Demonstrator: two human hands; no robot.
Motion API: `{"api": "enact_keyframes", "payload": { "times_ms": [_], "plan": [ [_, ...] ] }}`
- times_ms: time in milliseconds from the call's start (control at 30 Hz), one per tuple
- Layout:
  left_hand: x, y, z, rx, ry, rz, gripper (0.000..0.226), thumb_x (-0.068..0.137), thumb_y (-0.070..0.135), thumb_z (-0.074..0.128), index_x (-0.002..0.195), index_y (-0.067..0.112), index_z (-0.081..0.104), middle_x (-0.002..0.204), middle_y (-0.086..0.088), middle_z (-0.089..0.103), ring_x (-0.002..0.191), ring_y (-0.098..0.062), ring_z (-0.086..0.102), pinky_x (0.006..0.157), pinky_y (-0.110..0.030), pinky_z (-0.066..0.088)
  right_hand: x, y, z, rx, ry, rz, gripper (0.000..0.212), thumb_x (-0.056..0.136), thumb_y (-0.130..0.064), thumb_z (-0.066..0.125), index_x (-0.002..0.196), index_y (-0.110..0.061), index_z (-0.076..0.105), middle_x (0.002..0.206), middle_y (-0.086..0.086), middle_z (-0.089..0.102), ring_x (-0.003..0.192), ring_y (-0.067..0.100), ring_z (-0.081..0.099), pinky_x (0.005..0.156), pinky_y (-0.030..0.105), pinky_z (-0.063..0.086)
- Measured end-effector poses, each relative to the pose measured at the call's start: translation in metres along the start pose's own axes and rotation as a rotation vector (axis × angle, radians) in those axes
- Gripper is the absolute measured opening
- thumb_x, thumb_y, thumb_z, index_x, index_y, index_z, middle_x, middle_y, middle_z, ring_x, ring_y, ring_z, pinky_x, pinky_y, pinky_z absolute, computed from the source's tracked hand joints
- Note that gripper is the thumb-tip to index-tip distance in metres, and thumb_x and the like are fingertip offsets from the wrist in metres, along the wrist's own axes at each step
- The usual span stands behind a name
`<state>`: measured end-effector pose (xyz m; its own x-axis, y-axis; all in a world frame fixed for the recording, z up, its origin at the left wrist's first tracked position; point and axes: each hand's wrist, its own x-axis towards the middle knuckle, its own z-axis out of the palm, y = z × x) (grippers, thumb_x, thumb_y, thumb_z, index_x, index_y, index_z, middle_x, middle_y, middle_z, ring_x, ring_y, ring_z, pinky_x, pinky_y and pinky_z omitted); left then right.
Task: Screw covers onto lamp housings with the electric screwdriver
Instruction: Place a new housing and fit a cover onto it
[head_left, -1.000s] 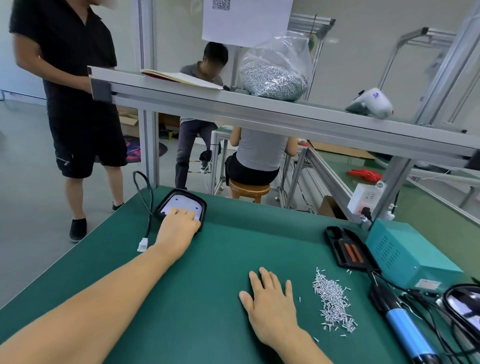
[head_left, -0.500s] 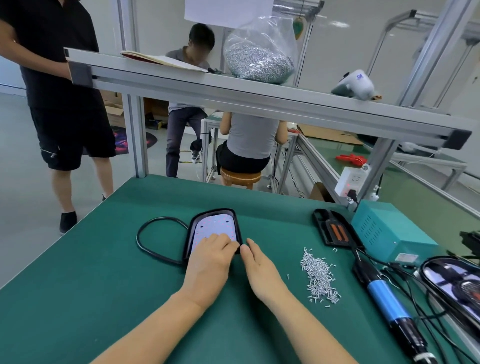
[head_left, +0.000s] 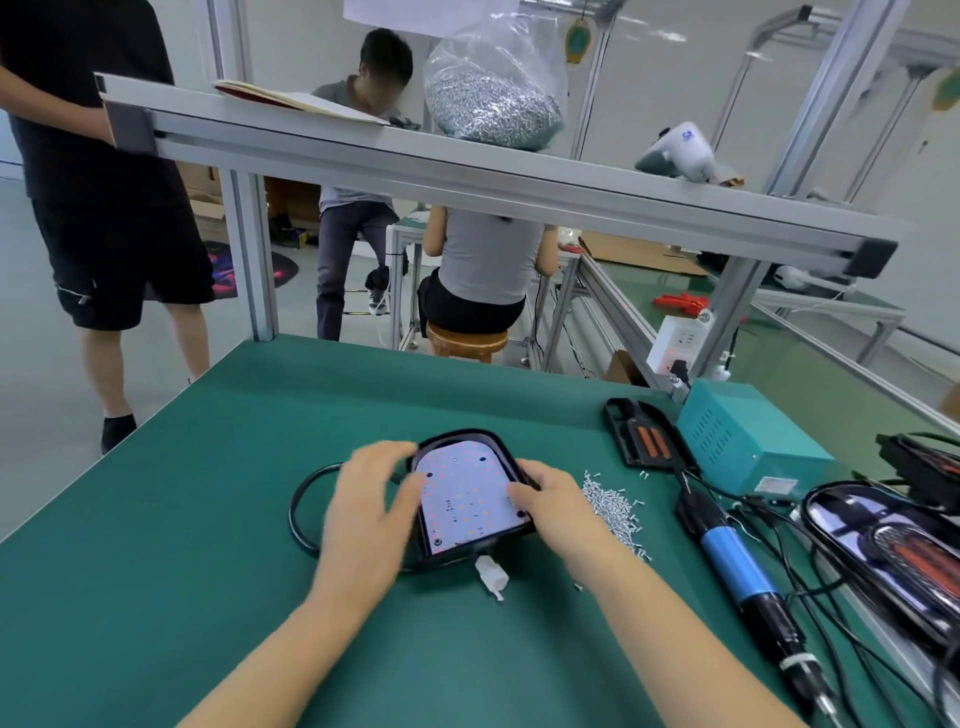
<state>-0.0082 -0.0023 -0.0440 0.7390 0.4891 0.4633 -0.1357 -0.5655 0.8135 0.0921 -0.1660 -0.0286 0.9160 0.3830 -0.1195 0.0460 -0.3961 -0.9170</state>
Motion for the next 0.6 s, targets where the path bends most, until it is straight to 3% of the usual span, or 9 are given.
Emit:
{"api": "enact_keyframes", "payload": {
  "times_ms": [100,200,267,367,467,600],
  "plan": [
    [0.01,-0.017,-0.007,-0.147,-0.039,-0.409,0.032,0.095,0.026,0.054,0.126,0.016,0.053,0.121,0.004,0.055,0.108,-0.011,0.053,0.093,-0.024,0.034,-0.002,0.009,-0.003,0.076,-0.005,-0.027,0.033,0.096,-0.002,0.048,0.121,-0.017,0.065,0.108,-0.004,0.071,0.088,0.009,0.063,0.077,0.019,0.047],
    [0.016,-0.025,0.001,-0.399,-0.144,-0.632,0.034,0.098,0.03,0.05,0.125,0.009,0.051,0.122,-0.006,0.059,0.103,-0.019,0.061,0.096,-0.032,0.043,-0.006,0.015,-0.004,0.125,-0.026,-0.07,0.036,0.098,-0.005,0.048,0.123,-0.025,0.063,0.113,-0.014,0.071,0.1,0.003,0.066,0.081,0.014,0.047],
    [0.023,-0.023,0.006,-0.578,-0.218,-0.699,0.033,0.099,0.031,0.048,0.119,0.007,0.057,0.118,-0.007,0.065,0.103,-0.022,0.064,0.095,-0.036,0.047,-0.008,0.014,-0.004,0.122,-0.047,-0.088,0.035,0.099,-0.005,0.049,0.121,-0.029,0.063,0.113,-0.016,0.071,0.104,0.002,0.065,0.083,0.014,0.047],
    [0.029,-0.017,0.012,-0.81,-0.228,-0.825,0.03,0.098,0.029,0.048,0.113,0.007,0.063,0.111,-0.007,0.07,0.102,-0.021,0.065,0.085,-0.037,0.048,-0.011,0.015,0.001,0.087,-0.056,-0.113,0.037,0.099,-0.003,0.048,0.114,-0.033,0.063,0.105,-0.02,0.072,0.089,-0.004,0.064,0.074,0.011,0.047],
    [0.031,-0.015,0.016,-0.851,-0.192,-0.883,0.023,0.096,0.021,0.053,0.107,0.004,0.063,0.103,-0.011,0.071,0.092,-0.024,0.067,0.072,-0.037,0.05,-0.011,0.016,0.004,0.06,-0.082,-0.155,0.037,0.099,-0.002,0.047,0.119,-0.029,0.061,0.099,-0.018,0.068,0.075,-0.01,0.058,0.066,0.008,0.043],
    [0.034,-0.018,0.019,-0.91,-0.201,-0.975,0.022,0.095,0.018,0.052,0.102,0.0,0.064,0.102,-0.016,0.07,0.091,-0.027,0.066,0.072,-0.041,0.049,-0.008,0.015,0.003,0.055,-0.116,-0.147,0.035,0.1,-0.003,0.046,0.125,-0.024,0.06,0.099,-0.011,0.066,0.07,-0.008,0.055,0.066,0.008,0.042]
  ]
}}
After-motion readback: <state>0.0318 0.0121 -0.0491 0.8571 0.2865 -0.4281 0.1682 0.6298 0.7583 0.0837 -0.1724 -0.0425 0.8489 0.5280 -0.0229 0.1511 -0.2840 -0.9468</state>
